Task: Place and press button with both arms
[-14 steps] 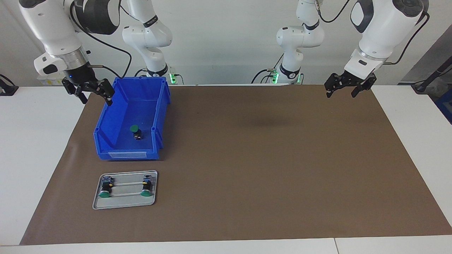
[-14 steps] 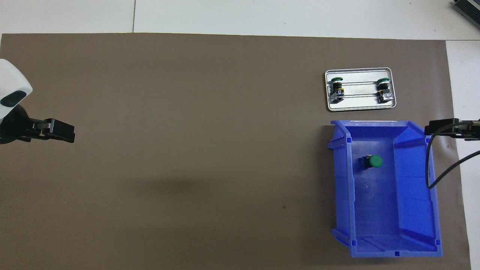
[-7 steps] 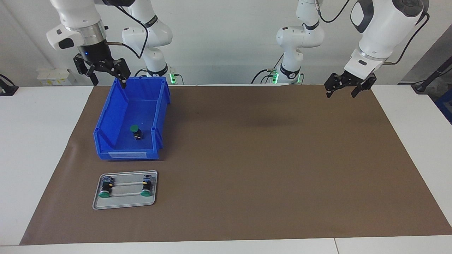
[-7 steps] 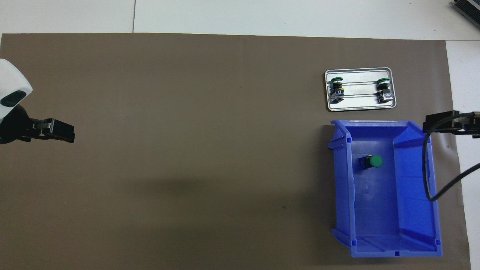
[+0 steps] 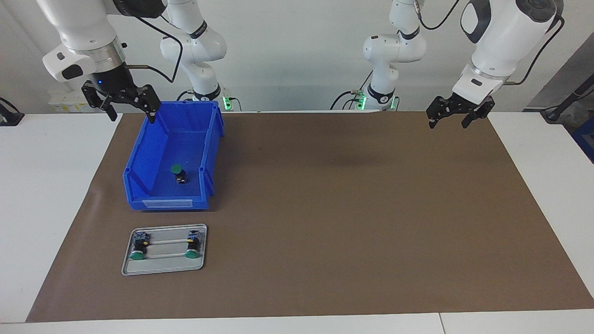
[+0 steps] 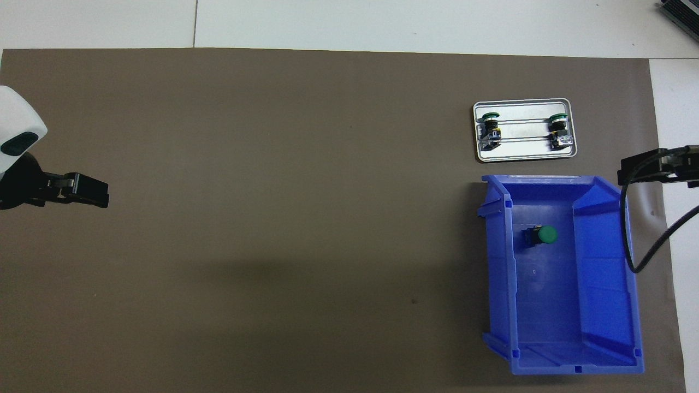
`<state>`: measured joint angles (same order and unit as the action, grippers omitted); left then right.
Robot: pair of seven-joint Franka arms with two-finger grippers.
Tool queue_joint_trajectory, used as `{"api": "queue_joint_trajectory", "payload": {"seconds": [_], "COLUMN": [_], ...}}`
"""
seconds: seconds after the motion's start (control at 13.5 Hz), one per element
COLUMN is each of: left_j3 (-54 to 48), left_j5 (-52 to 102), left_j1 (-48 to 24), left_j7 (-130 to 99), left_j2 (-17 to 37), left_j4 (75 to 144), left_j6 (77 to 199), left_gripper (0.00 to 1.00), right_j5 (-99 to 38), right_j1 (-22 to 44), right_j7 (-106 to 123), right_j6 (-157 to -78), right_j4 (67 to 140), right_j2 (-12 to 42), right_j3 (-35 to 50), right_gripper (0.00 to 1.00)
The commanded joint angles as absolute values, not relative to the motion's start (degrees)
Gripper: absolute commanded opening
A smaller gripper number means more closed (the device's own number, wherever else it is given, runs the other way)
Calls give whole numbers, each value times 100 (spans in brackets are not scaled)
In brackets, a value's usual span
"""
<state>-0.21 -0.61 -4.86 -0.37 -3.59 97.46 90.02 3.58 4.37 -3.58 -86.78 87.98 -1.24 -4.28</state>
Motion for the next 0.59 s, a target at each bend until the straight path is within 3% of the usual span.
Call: {"api": "queue_joint_trajectory", "payload": {"seconds": [0.0,0.52], "left_j3": [26,26], "left_j5": [-149,-149], "left_j1": [-527,-527], "left_j7": [0,0], "left_j2": [-492,-492], "left_j4": [9888,9888], "left_j6": [8982,8982], "left_gripper": [100,100], "right_j5": [272,-141], "right_j1": [465,316], "right_j7": [-220,-18], "right_j6": [-8622,-8367], "right_j4": [8921,8701], "right_j2": [-255,-149], "right_j3": [-422,-439], "right_gripper": [100,100]}}
